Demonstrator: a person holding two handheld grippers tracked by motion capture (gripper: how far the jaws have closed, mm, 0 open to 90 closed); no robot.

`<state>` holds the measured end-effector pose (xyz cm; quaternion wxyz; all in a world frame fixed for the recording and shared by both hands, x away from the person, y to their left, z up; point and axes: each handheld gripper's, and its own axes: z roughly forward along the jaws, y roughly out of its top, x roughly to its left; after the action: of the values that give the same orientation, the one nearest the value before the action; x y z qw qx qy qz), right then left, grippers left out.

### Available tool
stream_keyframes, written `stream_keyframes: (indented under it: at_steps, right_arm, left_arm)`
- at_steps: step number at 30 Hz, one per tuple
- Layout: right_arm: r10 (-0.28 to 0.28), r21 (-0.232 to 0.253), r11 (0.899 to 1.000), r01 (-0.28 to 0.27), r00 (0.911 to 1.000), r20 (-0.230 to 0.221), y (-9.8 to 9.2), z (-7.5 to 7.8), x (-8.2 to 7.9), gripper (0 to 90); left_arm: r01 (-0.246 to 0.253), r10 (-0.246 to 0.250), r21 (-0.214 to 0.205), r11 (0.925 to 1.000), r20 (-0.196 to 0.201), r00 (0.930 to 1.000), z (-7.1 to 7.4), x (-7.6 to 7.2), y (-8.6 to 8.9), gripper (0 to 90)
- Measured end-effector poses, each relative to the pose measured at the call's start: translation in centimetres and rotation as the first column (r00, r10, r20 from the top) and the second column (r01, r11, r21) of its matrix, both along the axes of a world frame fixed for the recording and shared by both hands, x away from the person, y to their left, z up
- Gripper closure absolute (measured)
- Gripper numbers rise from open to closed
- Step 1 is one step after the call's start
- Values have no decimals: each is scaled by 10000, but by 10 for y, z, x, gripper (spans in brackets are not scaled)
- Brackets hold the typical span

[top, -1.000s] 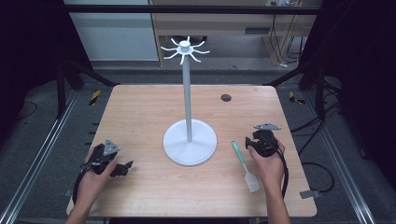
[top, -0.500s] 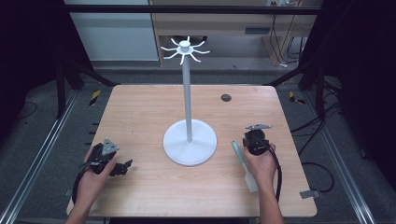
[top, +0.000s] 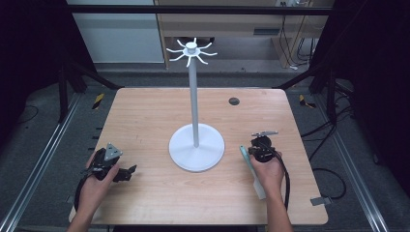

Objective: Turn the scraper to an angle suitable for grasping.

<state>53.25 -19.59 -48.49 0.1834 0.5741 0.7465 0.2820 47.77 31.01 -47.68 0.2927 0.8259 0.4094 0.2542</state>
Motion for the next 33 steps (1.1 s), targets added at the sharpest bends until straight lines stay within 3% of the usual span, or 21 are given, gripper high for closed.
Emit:
stream_keyframes:
  at_steps: [8, 13, 26, 30, 33]
  right_arm:
    - [295, -77, 9995, -296, 9995, -130, 4, -1, 2, 900]
    - [724, 325, 9969, -716, 9971, -235, 6, -1, 1, 900]
    - [2148, 520, 9758, -2122, 9754, -500, 23, 2, -8, 900]
    - [2411, 498, 9698, -2386, 9691, -517, 27, 2, -11, 900]
    - [2405, 366, 9704, -2388, 9691, -539, 27, 3, -12, 900]
  left_arm:
    - [109, -109, 40, 9999, -60, 9999, -1, 0, -1, 40]
    - [153, -153, 39, 9999, -76, 9999, -2, 1, -3, 40]
    - [204, -203, 106, 9997, -127, 9997, -2, 0, -4, 39]
    - [199, -198, 112, 9997, -114, 9997, -2, 0, -5, 39]
    - [227, -225, 145, 9996, -134, 9997, -2, 0, -5, 39]
